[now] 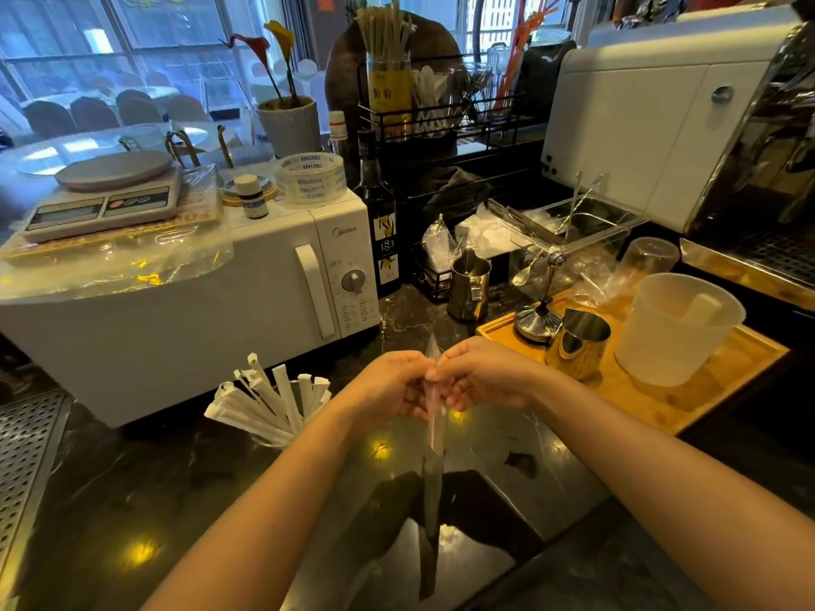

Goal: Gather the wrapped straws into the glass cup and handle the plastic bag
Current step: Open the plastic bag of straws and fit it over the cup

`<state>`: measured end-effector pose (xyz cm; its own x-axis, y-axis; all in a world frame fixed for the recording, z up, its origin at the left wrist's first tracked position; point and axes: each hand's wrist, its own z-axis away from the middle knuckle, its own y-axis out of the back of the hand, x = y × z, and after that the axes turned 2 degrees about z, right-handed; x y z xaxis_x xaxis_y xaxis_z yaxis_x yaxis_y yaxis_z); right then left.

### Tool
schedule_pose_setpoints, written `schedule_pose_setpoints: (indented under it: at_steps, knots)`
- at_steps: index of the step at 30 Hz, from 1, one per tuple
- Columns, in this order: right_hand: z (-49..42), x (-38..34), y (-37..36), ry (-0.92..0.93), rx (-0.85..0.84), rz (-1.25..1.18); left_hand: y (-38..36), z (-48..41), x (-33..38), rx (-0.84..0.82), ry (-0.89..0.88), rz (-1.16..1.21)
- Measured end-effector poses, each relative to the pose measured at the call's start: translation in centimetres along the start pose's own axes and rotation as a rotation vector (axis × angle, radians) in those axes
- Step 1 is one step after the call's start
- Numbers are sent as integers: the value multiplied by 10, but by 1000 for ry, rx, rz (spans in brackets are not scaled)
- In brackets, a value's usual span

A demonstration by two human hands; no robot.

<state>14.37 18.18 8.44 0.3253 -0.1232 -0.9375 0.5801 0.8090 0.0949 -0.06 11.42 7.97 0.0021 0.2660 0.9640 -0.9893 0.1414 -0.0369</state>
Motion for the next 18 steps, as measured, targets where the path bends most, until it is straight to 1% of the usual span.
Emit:
schedule_pose_setpoints:
  at_steps: [3, 5, 12, 15, 18]
  knots:
    - [2, 1, -2, -40, -35, 4, 1, 2, -1, -43, -5, 5]
    - [2, 3, -6, -25, -25, -7, 1, 3, -2, -41, -29, 9]
    - [0, 8, -20, 148, 48, -243, -1, 8, -2, 18, -187, 54]
    - [1, 8, -26, 206, 91, -278, -3, 8, 0, 74, -245, 13]
    - [0, 7, -29, 225, 132, -300, -4, 8, 1, 118, -280, -13]
